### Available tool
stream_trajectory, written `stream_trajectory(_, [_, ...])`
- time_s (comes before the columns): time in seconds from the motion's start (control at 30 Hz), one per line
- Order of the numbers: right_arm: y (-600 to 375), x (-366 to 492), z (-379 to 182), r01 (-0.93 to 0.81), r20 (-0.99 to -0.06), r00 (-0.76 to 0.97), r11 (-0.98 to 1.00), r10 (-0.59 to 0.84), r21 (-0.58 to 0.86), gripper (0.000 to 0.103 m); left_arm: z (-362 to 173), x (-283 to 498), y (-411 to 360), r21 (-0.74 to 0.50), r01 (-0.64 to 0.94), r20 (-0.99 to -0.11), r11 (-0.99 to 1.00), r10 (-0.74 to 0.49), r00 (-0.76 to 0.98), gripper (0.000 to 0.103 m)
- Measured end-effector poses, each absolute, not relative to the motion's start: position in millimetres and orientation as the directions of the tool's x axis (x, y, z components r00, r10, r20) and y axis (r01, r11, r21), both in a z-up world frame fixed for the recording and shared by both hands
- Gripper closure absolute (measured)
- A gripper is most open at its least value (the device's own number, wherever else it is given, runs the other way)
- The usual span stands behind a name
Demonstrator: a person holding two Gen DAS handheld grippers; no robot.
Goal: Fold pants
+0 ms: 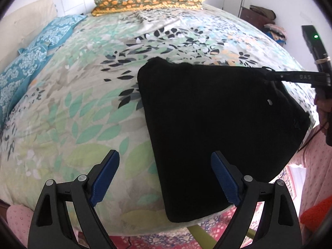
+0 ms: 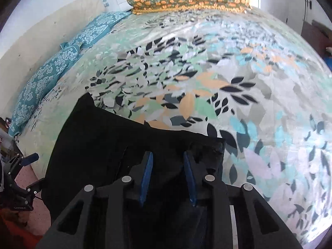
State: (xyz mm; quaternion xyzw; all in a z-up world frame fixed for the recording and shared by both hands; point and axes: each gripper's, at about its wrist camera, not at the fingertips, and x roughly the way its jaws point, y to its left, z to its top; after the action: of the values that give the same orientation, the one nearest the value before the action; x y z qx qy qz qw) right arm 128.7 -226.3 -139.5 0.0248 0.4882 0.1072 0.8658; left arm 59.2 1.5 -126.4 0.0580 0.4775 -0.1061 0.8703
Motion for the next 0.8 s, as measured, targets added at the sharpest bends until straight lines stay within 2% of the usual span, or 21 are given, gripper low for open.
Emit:
stream_trajectory(0.2, [-208, 74, -110, -0.267, -0.814, 0.498, 0.946, 0.300, 0.185, 0.070, -125, 62, 0, -0.017, 0.233, -0.840, 0.972, -0.140, 0.524, 0.012])
stream_trajectory(0.37, [-183, 37, -125, -0.320, -0.846, 0.460, 0.939, 0.268, 0.124, 0.070, -128, 64, -4, 0.002, 0.242, -0.842, 0.970, -0.129, 0.524, 0.012])
stream_trajectory(0.57, [-187, 30, -161, -0.265, -0.898, 0.367, 0.952, 0.245, 0.151, 0.069, -142, 66, -10, 0.026, 0.257, -0.871, 0.966, -0.105, 0.481, 0.011])
stream_trajectory(0.8, [-193, 30, -163, -0.239, -0.888, 0.371, 0.952, 0.272, 0.192, 0.065, -147, 67, -11, 0.015, 0.253, -0.884, 0.967, -0.105, 0.456, 0.010])
